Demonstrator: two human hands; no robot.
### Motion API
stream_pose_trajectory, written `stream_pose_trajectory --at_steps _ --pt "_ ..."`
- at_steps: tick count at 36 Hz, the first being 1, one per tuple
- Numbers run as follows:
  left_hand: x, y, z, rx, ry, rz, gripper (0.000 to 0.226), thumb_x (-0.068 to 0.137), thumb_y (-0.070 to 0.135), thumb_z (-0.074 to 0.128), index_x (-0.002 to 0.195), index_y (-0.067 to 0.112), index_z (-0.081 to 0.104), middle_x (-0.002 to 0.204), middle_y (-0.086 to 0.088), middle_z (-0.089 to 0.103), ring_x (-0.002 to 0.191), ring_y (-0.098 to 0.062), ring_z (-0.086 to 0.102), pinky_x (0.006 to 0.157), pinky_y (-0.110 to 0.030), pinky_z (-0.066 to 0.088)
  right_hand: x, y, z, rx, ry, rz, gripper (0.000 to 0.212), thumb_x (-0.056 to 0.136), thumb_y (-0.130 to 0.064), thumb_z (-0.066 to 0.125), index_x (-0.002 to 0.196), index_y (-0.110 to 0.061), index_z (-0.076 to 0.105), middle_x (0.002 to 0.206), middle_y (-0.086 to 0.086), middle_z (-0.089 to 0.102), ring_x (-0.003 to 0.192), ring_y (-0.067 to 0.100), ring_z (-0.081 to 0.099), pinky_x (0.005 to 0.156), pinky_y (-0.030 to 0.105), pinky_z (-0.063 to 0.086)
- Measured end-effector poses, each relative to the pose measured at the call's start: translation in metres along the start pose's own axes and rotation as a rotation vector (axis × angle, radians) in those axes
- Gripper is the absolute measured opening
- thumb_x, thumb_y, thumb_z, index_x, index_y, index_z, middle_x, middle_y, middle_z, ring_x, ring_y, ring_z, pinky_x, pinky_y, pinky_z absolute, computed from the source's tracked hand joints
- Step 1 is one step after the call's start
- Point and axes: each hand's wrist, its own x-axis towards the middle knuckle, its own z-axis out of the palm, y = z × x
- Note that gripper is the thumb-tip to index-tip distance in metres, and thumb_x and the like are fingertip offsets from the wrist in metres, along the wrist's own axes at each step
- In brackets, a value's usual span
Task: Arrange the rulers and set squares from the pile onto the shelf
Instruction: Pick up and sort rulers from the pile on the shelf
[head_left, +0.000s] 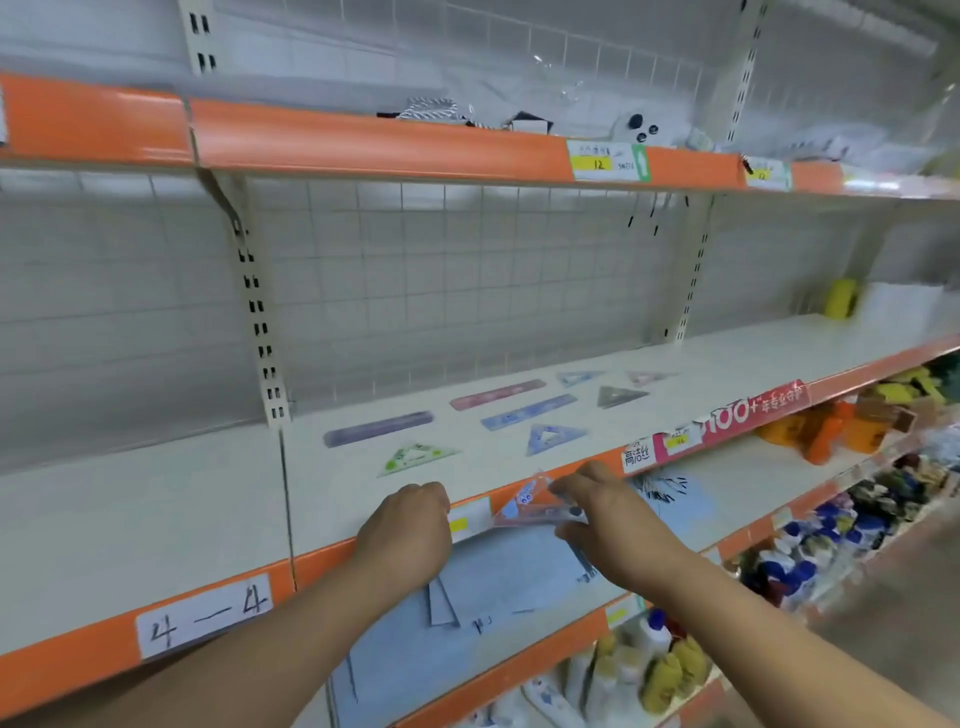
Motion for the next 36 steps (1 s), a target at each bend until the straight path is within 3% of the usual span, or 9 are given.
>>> stream_pose_trajectory --at_steps 4,10,20,27,33,36 --pt "0.026 0.023 0.013 0.001 -0.027 0.028 0.028 0.093 0.008 0.039 0.113 0.016 0.056 0.117 -0.004 0.056 0.107 -0.022 0.054 0.080 -0.029 0.045 0.007 0.032 -0.005 -0.015 0.003 0.047 0.047 0.091 -0.020 0.062 0.136 -0.019 0.048 0.126 0.000 0.044 0.109 0.019 0.054 0.092 0.025 0.043" --pt "0.078 0.049 0.023 -0.023 -0.009 0.064 0.031 0.093 0.008 0.039 0.116 0.019 0.057 0.119 -0.003 0.055 0.110 -0.021 0.054 0.086 -0.029 0.044 0.038 0.067 -0.015 -0.033 0.018 0.082 0.044 0.091 -0.022 0.062 0.133 -0.019 0.050 0.121 -0.001 0.045 0.105 0.018 0.056 0.091 0.025 0.044" --pt "0.152 0.067 0.027 -0.007 0.021 0.073 0.029 0.095 0.011 0.037 0.113 0.020 0.059 0.117 -0.002 0.058 0.107 -0.022 0.057 0.083 -0.029 0.045 0.100 0.104 -0.024 -0.044 0.010 0.089 0.043 0.092 -0.015 0.057 0.134 -0.019 0.050 0.121 -0.001 0.046 0.105 0.013 0.057 0.086 0.014 0.039" --pt "0.173 0.065 0.031 0.012 0.021 0.023 0.028 0.095 0.010 0.036 0.112 0.020 0.057 0.116 -0.002 0.059 0.106 -0.021 0.057 0.082 -0.029 0.045 0.138 0.117 -0.016 -0.051 -0.046 0.013 0.044 0.090 -0.014 0.061 0.132 -0.020 0.051 0.121 -0.003 0.047 0.104 0.012 0.057 0.080 0.007 0.030" --pt "0.178 0.060 0.031 0.008 0.039 -0.064 0.026 0.095 0.012 0.036 0.108 0.019 0.057 0.112 -0.001 0.060 0.101 -0.021 0.058 0.081 -0.030 0.046 0.173 0.128 -0.002 -0.032 -0.152 -0.087 0.043 0.088 -0.014 0.061 0.130 -0.023 0.053 0.122 -0.003 0.045 0.101 0.013 0.058 0.087 0.017 0.042" --pt "0.178 0.058 0.030 0.013 0.051 -0.133 0.028 0.096 0.011 0.036 0.111 0.020 0.057 0.114 -0.001 0.059 0.103 -0.020 0.058 0.083 -0.029 0.046 0.185 0.131 0.002 -0.015 -0.208 -0.148 0.044 0.088 -0.016 0.061 0.131 -0.024 0.052 0.122 -0.004 0.045 0.100 0.011 0.056 0.089 0.017 0.040"
